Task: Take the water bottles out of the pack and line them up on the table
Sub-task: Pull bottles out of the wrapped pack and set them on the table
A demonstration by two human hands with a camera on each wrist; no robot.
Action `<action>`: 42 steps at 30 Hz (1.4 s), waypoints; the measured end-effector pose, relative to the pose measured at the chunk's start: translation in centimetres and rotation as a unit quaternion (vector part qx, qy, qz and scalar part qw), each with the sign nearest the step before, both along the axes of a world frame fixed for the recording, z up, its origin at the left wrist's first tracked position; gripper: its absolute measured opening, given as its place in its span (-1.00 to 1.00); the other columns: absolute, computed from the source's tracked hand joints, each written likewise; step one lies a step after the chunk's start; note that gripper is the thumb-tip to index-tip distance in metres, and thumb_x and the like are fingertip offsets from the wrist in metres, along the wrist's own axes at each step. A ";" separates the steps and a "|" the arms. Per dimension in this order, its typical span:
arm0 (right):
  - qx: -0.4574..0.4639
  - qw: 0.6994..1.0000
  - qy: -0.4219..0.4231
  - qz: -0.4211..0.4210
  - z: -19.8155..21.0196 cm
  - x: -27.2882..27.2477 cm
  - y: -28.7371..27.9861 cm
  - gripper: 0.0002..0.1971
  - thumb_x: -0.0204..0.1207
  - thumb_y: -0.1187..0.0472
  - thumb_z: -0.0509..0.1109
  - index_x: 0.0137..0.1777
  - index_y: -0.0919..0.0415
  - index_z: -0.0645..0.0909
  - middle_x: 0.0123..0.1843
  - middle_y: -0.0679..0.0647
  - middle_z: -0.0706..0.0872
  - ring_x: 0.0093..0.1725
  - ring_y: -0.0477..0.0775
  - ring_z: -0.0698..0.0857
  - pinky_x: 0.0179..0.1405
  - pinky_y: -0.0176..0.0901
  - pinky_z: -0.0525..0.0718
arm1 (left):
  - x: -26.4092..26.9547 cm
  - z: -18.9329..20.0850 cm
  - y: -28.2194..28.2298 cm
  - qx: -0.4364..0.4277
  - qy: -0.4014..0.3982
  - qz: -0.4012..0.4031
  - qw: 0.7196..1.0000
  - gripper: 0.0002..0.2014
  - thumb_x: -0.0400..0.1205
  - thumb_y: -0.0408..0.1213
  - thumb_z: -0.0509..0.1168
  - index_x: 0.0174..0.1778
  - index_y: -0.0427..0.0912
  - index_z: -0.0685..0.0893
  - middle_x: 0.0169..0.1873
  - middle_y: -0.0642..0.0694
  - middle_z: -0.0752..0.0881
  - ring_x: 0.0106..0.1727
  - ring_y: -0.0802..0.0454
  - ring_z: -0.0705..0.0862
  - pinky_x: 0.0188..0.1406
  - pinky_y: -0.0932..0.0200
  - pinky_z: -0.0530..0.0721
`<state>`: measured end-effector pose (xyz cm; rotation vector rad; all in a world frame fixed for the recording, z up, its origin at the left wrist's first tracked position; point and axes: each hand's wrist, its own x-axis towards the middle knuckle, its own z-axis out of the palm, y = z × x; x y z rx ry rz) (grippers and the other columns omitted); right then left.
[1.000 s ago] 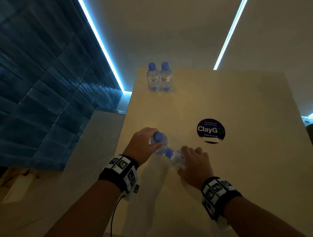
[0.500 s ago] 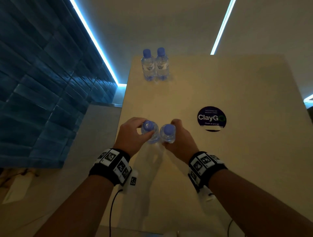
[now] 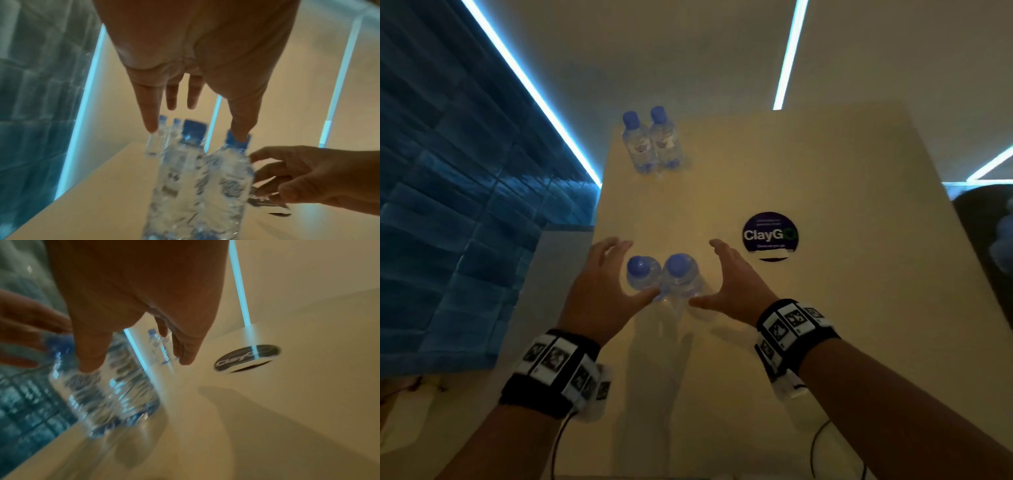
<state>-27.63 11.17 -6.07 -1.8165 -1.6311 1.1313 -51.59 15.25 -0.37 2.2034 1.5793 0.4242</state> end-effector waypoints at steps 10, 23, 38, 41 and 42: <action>-0.159 0.933 -0.247 -0.208 3.6 29.6 -18.5 -0.66 0.49 0.00 0.43 0.19 0.15 0.61 0.10 0.11 0.72 0.12 0.15 0.67 0.09 -0.05 0.59 | 24.4 1.8 -9.1 0.020 -0.012 -0.381 0.924 -0.71 0.59 0.07 0.27 -0.02 -0.06 0.71 -0.09 0.08 0.64 -0.13 0.25 0.51 -0.12 0.19 0.67; -0.133 0.840 -0.442 -0.287 7.1 53.3 -28.4 -0.74 0.64 0.10 0.22 0.29 -0.10 0.33 -0.01 0.12 0.73 -0.13 0.23 0.79 -0.13 0.08 0.77 | 65.4 0.6 -19.7 -0.078 0.001 -0.432 0.899 -0.31 0.52 -0.15 0.42 0.54 -0.11 0.29 0.45 -0.15 0.42 0.42 -0.14 0.49 0.40 -0.02 0.50; -0.092 0.865 -0.421 -0.257 6.8 55.8 -30.4 -0.75 0.63 0.17 0.29 0.26 0.03 0.38 -0.15 0.12 0.68 -0.34 0.15 0.73 -0.46 -0.08 0.56 | 71.3 -3.1 -20.0 0.030 0.014 -0.467 0.884 -0.53 0.66 -0.15 0.30 0.49 -0.12 0.39 0.32 -0.21 0.62 0.04 -0.16 0.75 0.02 0.02 0.73; -0.085 0.887 -0.374 -0.258 6.6 54.9 -30.6 -0.81 0.63 0.18 0.28 0.13 -0.07 0.36 -0.20 0.09 0.68 -0.30 0.15 0.74 -0.38 -0.03 0.69 | 69.9 -2.6 -20.0 0.027 0.016 -0.473 0.880 -0.59 0.67 -0.17 0.28 0.42 -0.15 0.44 0.20 -0.20 0.70 -0.04 -0.20 0.76 -0.06 -0.05 0.75; -0.089 0.893 -0.367 -0.245 6.7 54.2 -30.5 -0.79 0.60 0.19 0.28 0.14 -0.08 0.37 -0.18 0.08 0.69 -0.29 0.16 0.74 -0.38 -0.01 0.69 | 69.1 -2.4 -19.8 0.023 0.014 -0.475 0.880 -0.61 0.66 -0.18 0.29 0.40 -0.16 0.46 0.18 -0.20 0.70 -0.03 -0.20 0.76 -0.04 -0.04 0.75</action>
